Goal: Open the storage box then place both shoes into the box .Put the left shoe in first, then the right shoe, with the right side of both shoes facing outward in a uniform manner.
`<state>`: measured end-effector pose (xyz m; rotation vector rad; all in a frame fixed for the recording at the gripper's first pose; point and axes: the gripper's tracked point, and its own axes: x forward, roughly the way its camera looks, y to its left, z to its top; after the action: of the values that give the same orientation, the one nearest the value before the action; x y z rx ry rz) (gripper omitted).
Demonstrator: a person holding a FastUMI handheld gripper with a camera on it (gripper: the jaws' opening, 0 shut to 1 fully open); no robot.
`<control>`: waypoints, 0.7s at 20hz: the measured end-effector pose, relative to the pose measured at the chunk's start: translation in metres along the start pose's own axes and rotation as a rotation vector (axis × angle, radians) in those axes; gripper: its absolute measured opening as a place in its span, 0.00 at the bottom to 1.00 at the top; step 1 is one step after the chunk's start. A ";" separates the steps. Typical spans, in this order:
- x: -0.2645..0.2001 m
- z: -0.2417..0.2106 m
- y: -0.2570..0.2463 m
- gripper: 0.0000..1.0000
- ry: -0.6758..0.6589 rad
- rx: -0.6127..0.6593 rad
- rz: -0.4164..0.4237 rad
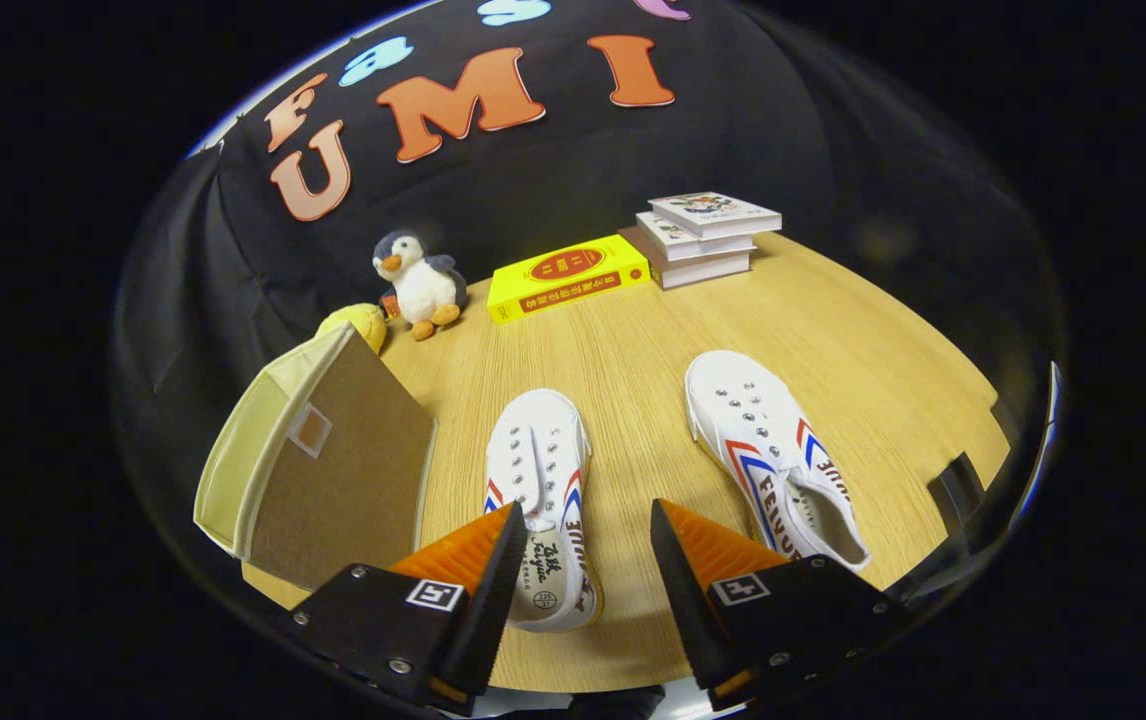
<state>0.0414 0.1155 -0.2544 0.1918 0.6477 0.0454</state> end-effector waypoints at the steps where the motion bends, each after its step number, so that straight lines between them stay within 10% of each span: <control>1: 0.009 -0.004 0.000 0.71 0.025 -0.012 0.008; 14: 0.059 -0.027 0.016 0.20 0.200 -0.026 0.176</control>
<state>0.0726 0.1412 -0.3076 0.2208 0.8281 0.2444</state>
